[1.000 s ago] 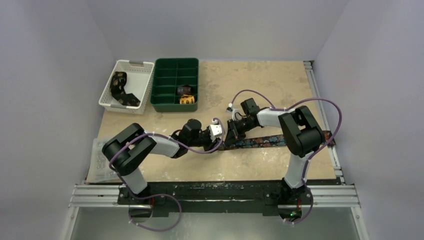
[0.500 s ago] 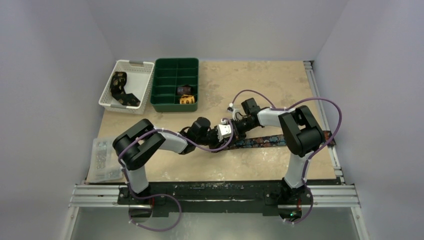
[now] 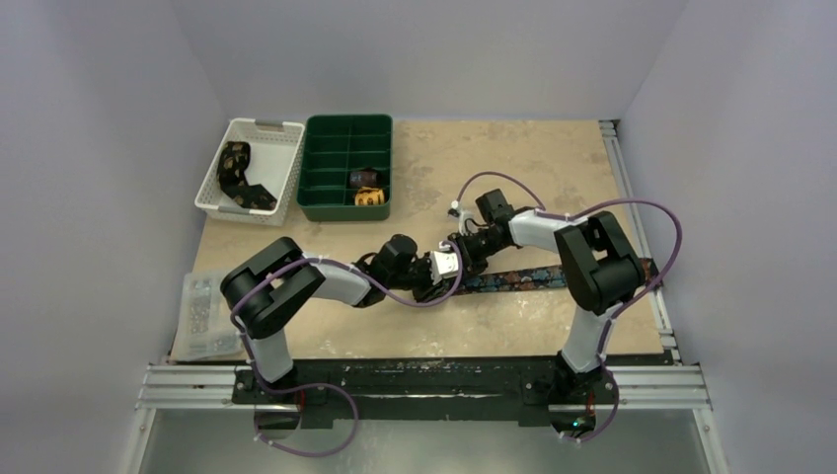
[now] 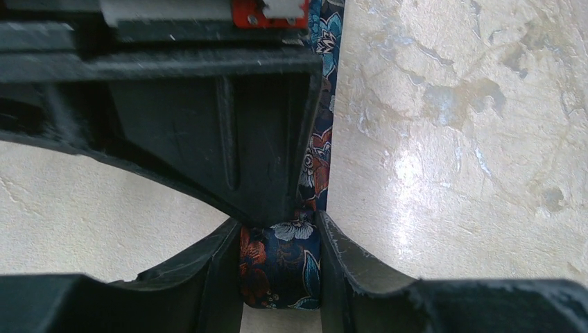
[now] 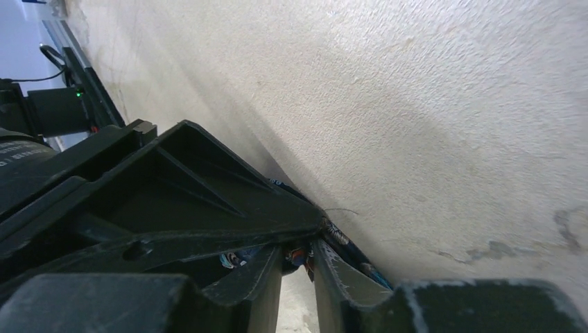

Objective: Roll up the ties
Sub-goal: Roll the tie at the center of the board.

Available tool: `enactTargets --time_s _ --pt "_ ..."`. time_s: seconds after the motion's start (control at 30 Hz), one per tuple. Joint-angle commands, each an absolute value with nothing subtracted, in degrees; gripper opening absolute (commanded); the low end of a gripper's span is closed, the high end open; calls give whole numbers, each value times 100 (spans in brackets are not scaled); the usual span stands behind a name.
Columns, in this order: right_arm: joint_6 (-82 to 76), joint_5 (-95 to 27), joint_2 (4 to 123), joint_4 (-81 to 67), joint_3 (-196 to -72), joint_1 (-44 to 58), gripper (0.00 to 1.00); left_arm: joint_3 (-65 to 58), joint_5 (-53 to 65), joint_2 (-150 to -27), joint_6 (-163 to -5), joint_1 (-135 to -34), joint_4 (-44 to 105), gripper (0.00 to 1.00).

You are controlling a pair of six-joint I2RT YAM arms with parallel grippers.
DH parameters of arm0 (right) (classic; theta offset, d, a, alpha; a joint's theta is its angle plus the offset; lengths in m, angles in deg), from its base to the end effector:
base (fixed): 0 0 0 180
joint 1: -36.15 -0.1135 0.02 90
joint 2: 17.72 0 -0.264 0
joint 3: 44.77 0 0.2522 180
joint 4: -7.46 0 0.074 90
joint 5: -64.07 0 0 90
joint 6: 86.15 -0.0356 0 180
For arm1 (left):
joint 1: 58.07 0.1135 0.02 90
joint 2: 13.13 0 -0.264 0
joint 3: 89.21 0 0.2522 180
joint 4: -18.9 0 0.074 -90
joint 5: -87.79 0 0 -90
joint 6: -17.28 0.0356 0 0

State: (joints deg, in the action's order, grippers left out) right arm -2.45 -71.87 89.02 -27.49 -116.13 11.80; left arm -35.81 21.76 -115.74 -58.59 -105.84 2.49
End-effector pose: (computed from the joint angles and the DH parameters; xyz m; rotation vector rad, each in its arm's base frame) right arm 0.2946 0.1614 0.1273 -0.6338 2.6966 1.2559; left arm 0.2124 -0.2555 0.1225 1.3359 1.7377 -0.7859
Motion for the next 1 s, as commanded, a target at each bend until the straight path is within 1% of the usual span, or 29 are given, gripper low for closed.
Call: enactTargets --time_s 0.0,0.23,0.37,0.43,0.63,0.73,0.83,0.97 --pt "-36 -7253 8377 -3194 -11908 1210 27 -3689 1801 -11830 -5519 -10618 1456 19" --pt "-158 -7573 8094 -3147 -11751 1344 28 -3635 1803 -11816 -5480 -10615 1624 18" --pt "-570 -7779 8091 -2628 -11496 1317 35 -3544 1859 -11818 -5499 -10620 1731 19" --pt "-672 -7764 8149 -2419 -11361 1296 36 -3516 1881 -11822 -5515 -10618 1754 19" --pt "-1058 -7798 8237 -1813 -11070 1143 36 -3399 1884 -11849 -5572 -10615 1857 19" --pt "-1067 -7676 8257 -1745 -11059 1113 36 -3379 1872 -11890 -5564 -10615 1892 20" --pt "-826 -7463 8419 -1958 -11141 1106 30 -3386 1876 -11886 -5530 -10615 1914 20" --pt "-515 -7434 8741 -2295 -11329 1106 16 -3361 1875 -11865 -5474 -10623 1961 20"
